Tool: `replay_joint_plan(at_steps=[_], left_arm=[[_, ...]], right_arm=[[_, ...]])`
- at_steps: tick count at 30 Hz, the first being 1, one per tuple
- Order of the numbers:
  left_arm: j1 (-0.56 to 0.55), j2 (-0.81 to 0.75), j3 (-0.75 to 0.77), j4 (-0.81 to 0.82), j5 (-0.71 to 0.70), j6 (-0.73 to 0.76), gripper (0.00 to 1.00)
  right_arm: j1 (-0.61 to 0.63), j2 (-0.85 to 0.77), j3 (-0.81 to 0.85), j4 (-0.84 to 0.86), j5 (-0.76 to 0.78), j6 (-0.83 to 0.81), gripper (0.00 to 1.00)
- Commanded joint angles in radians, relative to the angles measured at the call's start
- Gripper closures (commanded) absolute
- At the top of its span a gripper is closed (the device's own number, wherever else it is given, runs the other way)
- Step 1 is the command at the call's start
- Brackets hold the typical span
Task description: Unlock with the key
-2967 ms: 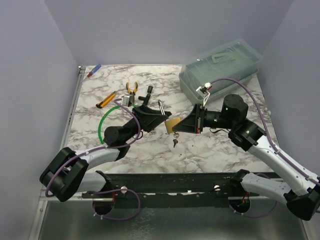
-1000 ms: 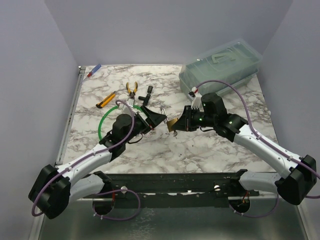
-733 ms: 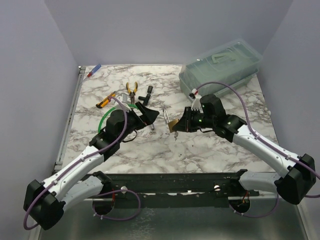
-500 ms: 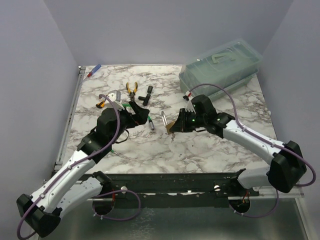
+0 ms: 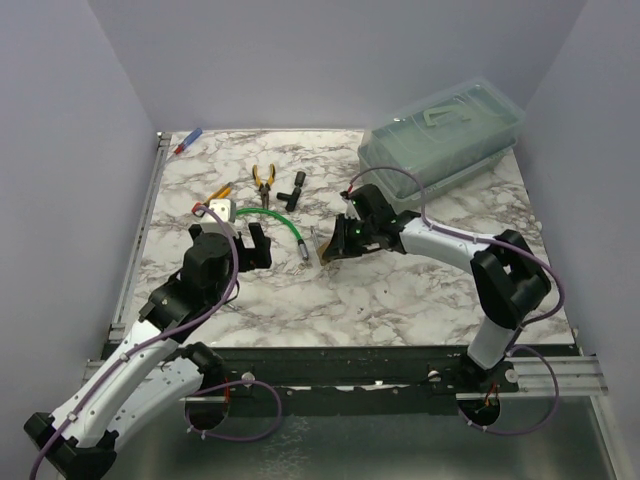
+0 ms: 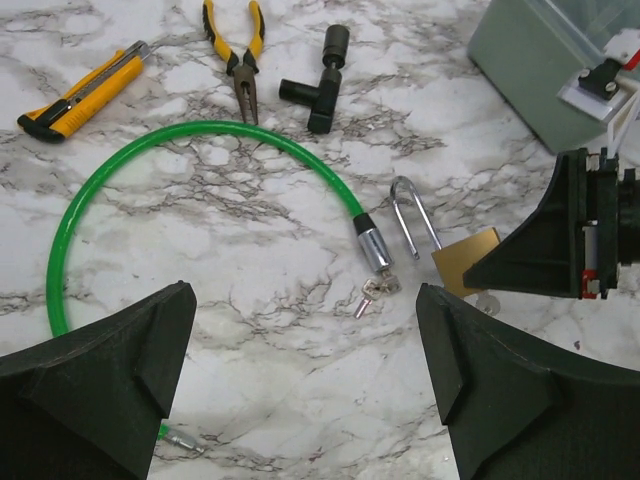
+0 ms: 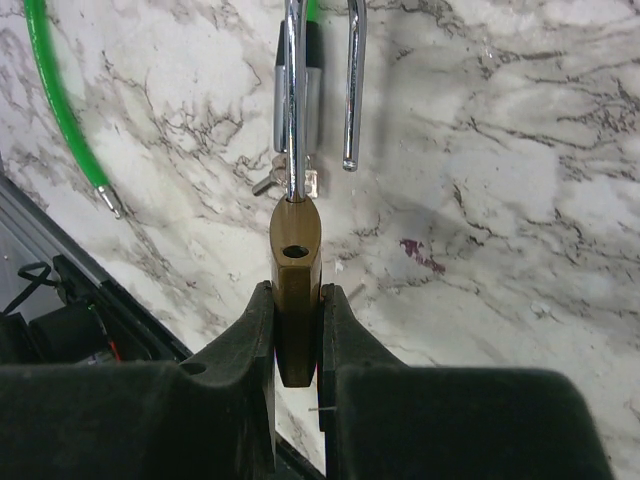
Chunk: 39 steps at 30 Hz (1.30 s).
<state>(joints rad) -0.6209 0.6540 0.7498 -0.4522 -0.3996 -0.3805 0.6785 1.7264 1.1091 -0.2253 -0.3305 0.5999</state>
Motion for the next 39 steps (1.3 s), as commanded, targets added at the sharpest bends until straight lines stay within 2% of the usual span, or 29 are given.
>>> replay_joint_plan(at_steps=[1, 10, 24, 39], left_arm=[[0.006, -0.006, -0.022, 0.022, -0.041, 0.071, 0.01], [0.006, 0.011, -0.028, 0.044, -0.024, 0.081, 0.01], [0.007, 0.031, -0.030, 0.046, -0.018, 0.082, 0.01], [0.007, 0.045, -0.028, 0.047, -0.012, 0.082, 0.01]], right_arm=[[-0.010, 0.044, 0.078, 0.085, -0.028, -0.018, 1.00], [-0.081, 0.080, 0.016, 0.142, -0.079, -0.012, 1.00], [-0.134, 0.088, -0.045, 0.150, -0.055, -0.038, 1.00], [-0.136, 0.198, 0.026, 0.195, -0.040, 0.016, 0.98]])
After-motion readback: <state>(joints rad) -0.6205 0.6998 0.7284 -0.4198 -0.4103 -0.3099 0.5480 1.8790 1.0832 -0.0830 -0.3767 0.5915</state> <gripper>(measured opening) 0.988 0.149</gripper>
